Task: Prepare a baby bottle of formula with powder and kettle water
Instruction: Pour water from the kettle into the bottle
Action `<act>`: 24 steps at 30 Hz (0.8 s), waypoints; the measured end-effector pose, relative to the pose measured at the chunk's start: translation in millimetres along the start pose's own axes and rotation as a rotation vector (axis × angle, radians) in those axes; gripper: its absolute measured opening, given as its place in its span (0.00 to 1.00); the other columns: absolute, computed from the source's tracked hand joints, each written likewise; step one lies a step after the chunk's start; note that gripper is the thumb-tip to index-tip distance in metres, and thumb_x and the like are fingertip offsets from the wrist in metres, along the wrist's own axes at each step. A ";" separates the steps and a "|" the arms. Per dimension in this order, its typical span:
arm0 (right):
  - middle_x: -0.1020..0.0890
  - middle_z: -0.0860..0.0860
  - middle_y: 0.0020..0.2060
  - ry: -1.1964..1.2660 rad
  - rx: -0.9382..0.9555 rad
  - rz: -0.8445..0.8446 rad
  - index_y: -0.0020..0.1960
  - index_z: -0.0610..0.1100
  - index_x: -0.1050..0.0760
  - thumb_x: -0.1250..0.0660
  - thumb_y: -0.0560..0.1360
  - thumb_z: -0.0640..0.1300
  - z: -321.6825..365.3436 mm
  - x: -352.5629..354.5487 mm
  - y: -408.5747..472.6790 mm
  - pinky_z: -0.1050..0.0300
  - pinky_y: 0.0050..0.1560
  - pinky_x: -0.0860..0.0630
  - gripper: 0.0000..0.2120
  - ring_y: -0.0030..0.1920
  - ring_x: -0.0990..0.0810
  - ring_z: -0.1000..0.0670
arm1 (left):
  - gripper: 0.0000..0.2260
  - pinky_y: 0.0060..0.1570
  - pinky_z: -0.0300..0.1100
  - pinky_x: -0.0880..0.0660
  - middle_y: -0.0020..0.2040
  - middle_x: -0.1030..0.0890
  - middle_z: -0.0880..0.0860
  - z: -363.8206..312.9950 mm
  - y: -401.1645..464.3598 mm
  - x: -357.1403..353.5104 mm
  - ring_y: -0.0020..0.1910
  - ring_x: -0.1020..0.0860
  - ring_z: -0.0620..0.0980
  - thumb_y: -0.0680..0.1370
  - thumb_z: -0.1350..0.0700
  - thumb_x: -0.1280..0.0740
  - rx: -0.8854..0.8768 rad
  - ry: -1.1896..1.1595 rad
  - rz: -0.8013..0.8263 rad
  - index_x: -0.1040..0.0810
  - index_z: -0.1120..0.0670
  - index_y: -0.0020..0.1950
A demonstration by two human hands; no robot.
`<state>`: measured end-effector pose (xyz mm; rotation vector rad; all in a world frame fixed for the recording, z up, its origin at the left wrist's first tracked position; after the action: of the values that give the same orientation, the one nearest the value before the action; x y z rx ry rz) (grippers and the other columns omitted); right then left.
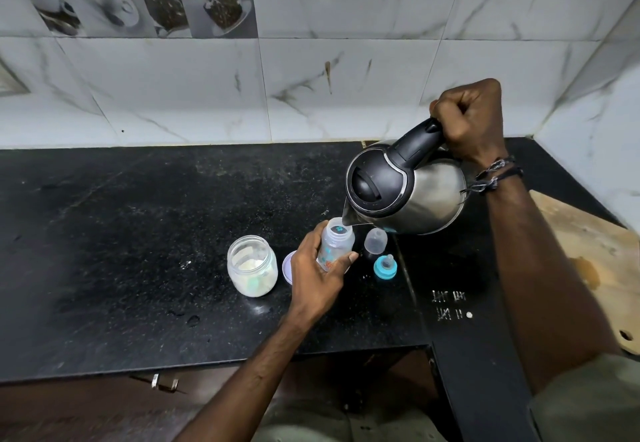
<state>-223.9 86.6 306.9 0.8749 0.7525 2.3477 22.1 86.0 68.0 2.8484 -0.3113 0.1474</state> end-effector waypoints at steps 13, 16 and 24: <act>0.38 0.47 0.21 -0.078 0.075 0.046 0.23 0.39 0.38 0.38 0.67 0.39 10.2 -4.9 1.0 0.50 0.25 0.43 0.16 0.26 0.40 0.52 | 0.28 0.62 0.40 0.23 0.61 0.17 0.49 0.5 -3.1 -0.5 0.62 0.19 0.45 0.71 0.54 0.21 0.012 0.007 0.004 0.23 0.57 0.70; 0.36 0.41 0.19 -0.108 0.082 0.043 0.23 0.35 0.35 0.38 0.67 0.41 9.5 -6.3 0.7 0.49 0.25 0.42 0.17 0.25 0.39 0.50 | 0.29 0.63 0.43 0.23 0.62 0.17 0.50 2.5 -3.4 -0.3 0.62 0.19 0.47 0.71 0.54 0.21 0.020 0.011 0.006 0.23 0.57 0.70; 0.33 0.37 0.19 -0.200 0.089 0.075 0.25 0.31 0.31 0.39 0.66 0.44 13.7 -12.3 0.2 0.46 0.24 0.39 0.18 0.22 0.35 0.38 | 0.29 0.65 0.50 0.22 0.62 0.17 0.49 6.4 -6.9 0.3 0.63 0.19 0.46 0.70 0.53 0.21 0.037 0.027 0.007 0.23 0.56 0.70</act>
<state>-206.3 83.1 310.6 1.1756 0.7564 2.2620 24.5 90.6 60.2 2.8796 -0.3155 0.1952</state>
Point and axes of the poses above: each hand's wrist, its own y-axis towards the middle knuckle, its own x-axis out of the back of the hand, z = x × y, the point moved 10 cm from there along y, towards the middle knuckle
